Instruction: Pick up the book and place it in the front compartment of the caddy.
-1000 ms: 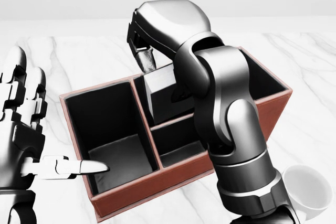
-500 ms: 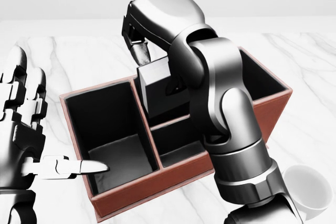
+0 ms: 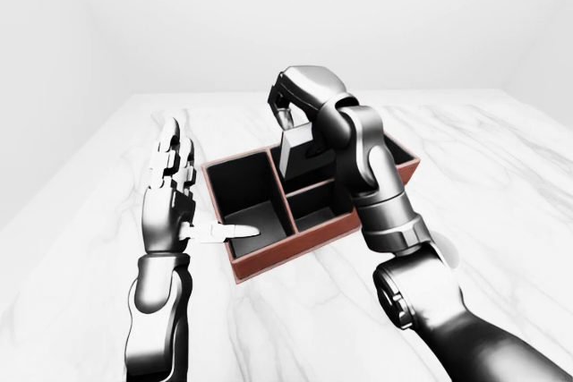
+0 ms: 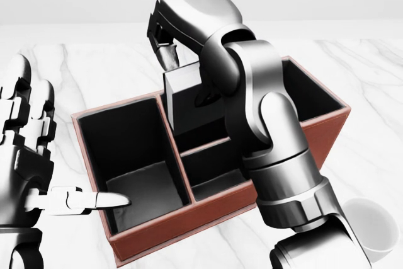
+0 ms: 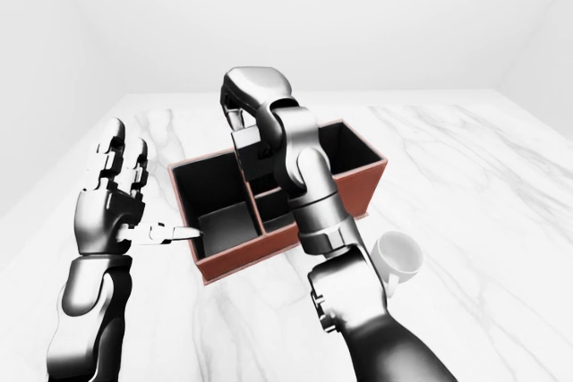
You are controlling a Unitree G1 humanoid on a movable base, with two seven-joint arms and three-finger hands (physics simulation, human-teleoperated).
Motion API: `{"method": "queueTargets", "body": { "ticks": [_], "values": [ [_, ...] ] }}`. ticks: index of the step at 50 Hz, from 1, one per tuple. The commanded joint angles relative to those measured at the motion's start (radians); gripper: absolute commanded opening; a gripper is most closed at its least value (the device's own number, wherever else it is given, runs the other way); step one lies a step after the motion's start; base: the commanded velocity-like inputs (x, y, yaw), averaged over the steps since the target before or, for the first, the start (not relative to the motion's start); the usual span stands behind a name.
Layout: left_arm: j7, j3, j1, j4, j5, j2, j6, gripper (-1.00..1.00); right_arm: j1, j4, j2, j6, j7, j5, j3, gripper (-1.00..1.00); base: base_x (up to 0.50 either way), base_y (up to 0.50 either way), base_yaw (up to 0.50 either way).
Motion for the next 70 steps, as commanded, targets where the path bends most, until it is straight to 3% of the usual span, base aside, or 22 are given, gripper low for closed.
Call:
{"method": "queueTargets", "body": {
  "ticks": [1,70],
  "values": [
    [0.0,0.0,0.0,0.002,0.0,0.0,0.0,1.0,-0.033,0.058,-0.009,0.0,-0.055,0.016,-0.006,-1.0,0.0,0.0,0.0],
    [-0.001,0.002,0.0,0.0,-0.001,0.001,0.0,1.0,-0.187,0.5,-0.043,0.0,-0.285,0.094,-0.01,-1.0,0.0,0.0,0.0]
  ]
}}
